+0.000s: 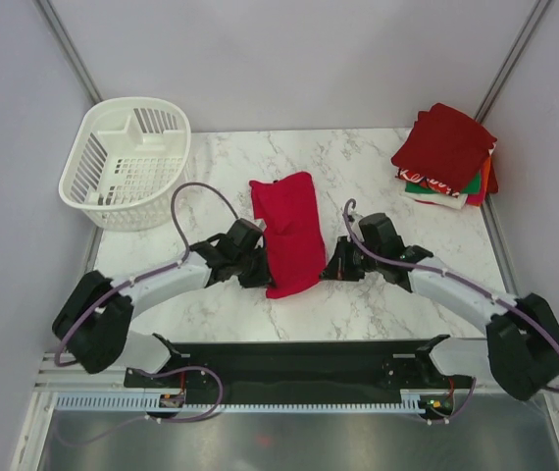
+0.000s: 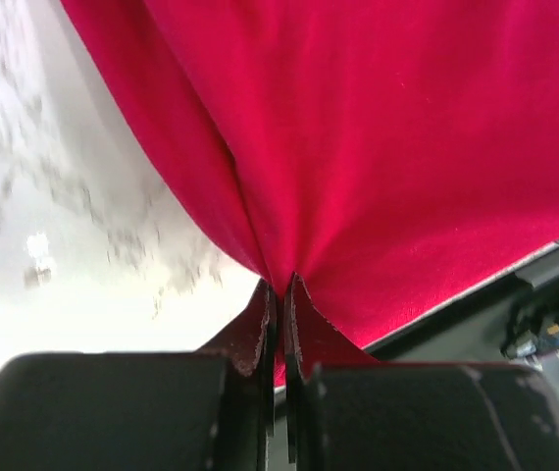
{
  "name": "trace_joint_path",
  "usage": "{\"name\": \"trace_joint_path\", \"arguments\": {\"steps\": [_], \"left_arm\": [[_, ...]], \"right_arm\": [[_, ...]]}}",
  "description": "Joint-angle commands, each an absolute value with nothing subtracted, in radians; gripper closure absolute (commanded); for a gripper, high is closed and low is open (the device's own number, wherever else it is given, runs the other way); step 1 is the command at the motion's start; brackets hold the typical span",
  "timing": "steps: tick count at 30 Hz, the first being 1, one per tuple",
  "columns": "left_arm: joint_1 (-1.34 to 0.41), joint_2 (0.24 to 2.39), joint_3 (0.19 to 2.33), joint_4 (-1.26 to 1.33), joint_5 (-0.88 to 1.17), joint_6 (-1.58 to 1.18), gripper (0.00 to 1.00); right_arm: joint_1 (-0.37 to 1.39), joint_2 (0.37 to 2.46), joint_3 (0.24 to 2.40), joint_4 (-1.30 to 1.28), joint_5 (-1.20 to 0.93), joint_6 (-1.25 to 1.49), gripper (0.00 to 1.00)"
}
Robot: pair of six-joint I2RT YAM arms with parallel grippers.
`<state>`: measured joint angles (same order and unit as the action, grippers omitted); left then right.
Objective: Fold and stack the t-shirts
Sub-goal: Fold the tshirt
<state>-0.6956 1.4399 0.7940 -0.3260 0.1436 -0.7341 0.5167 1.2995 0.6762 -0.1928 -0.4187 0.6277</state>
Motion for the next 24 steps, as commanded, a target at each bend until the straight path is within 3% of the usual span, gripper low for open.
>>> {"name": "trace_joint_path", "arguments": {"steps": [1,8,18,24], "left_arm": [[-0.722,1.306,0.752,-0.437,0.152,-0.839,0.98],[-0.718,1.189,0.874,-0.616,0.1,-0.836,0.98],[-0.583,1.324,1.14,-0.75,0.113,-0.735,0.96],[-0.482,1.521,1.337,-0.755,0.181,-0.635,0.94]], "right_arm": [[0.584,1.149,0.644,-0.261,-0.368,0.738,1.0],[0.607,1.072,0.796,-0.36,-0.292,0.756,1.0],[0.598,1.264,1.063,-0.431,-0.138,0.661,1.0],[0.546,1.396,1.172,-0.431,-0.115,0.635,1.0]]}}
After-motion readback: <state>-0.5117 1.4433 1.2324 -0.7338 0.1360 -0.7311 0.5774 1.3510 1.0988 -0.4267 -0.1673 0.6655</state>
